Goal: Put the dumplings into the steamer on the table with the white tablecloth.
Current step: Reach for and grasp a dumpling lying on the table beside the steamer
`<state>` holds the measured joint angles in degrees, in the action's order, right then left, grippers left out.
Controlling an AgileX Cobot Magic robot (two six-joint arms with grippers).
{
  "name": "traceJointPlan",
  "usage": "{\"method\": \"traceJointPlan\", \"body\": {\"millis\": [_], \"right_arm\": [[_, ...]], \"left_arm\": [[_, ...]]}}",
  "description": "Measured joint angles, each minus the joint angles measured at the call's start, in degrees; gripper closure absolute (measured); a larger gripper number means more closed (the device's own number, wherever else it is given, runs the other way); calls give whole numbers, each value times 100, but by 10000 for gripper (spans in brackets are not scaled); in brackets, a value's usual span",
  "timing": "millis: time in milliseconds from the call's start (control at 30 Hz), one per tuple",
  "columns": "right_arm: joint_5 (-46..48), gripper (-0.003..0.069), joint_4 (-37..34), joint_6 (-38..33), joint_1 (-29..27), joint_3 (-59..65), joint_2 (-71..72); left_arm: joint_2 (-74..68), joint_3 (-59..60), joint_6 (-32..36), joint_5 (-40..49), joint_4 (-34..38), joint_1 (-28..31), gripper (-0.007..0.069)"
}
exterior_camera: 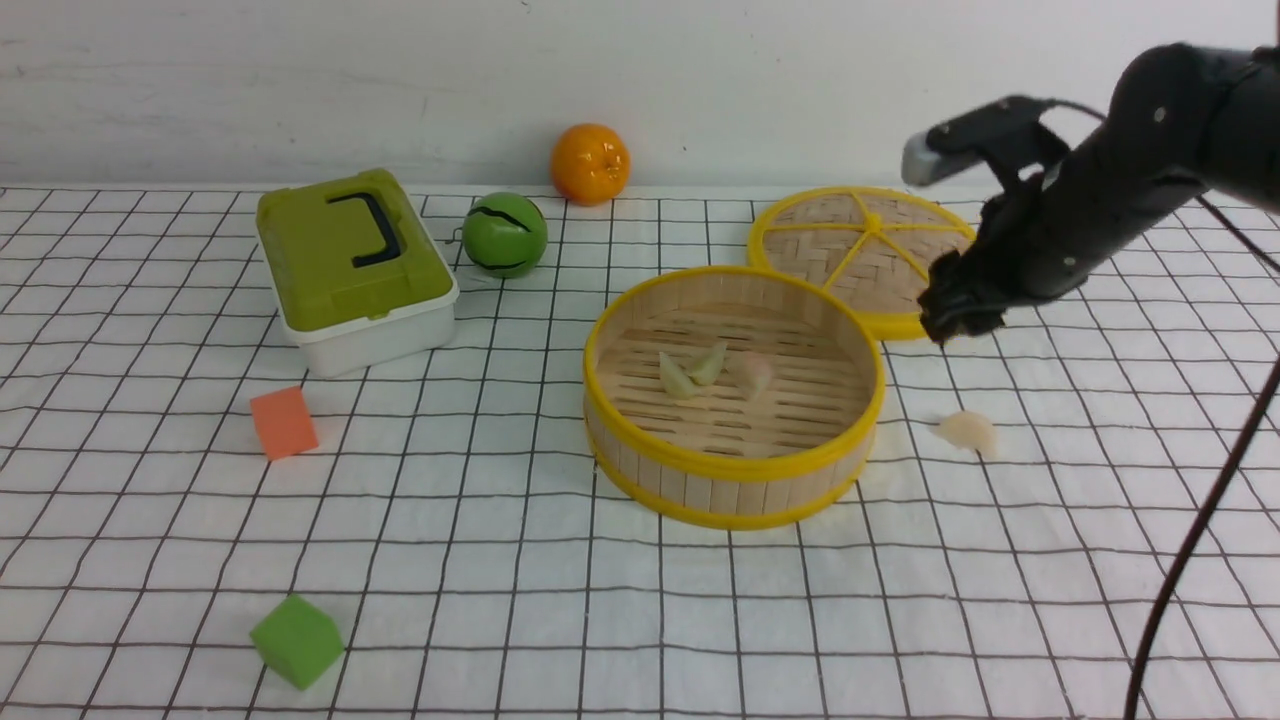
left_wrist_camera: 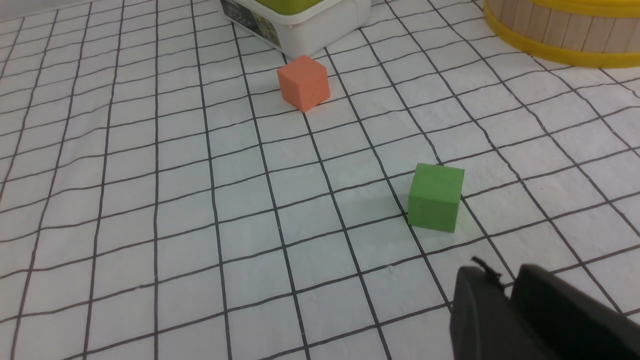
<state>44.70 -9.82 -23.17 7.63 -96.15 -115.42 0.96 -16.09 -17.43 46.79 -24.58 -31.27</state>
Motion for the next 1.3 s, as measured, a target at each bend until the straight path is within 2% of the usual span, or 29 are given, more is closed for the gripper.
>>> {"method": "traceJointPlan", "body": {"millis": [300,433,467,533,733,833,933,1033,1167,1300], "right_arm": [[125,214,538,-161,-6,5,-930],[224,295,484,-149,-6,-16,-967],[272,380,420,-136,-6,-23,-973],[306,457,403,-131,-6,-23,-961],[514,458,485,170,-10,-277,-660],[526,465,257,459,-10,-561,-423],[370,488,-772,562,83,-831,-194],[131,488,-1681,210,295,-858,-306],[16,488,-2070,-21,419,-858,-780],[-27,488,-2070,-32,412,-847,-1188]], "left_arm": [[0,0,-5,-11,-27,0,532],[0,6,-5,-12,-42,0,531],[0,6,-5,-12,-42,0,531],[0,6,-5,-12,-42,0,529],[0,10,-65,-17,-85,0,524],[0,35,-91,-43,-158,0,522],[0,95,-124,-88,-203,0,522],[0,111,-133,-103,-207,0,521],[0,111,-133,-102,-207,0,520],[0,111,-136,-102,-207,0,516]]}}
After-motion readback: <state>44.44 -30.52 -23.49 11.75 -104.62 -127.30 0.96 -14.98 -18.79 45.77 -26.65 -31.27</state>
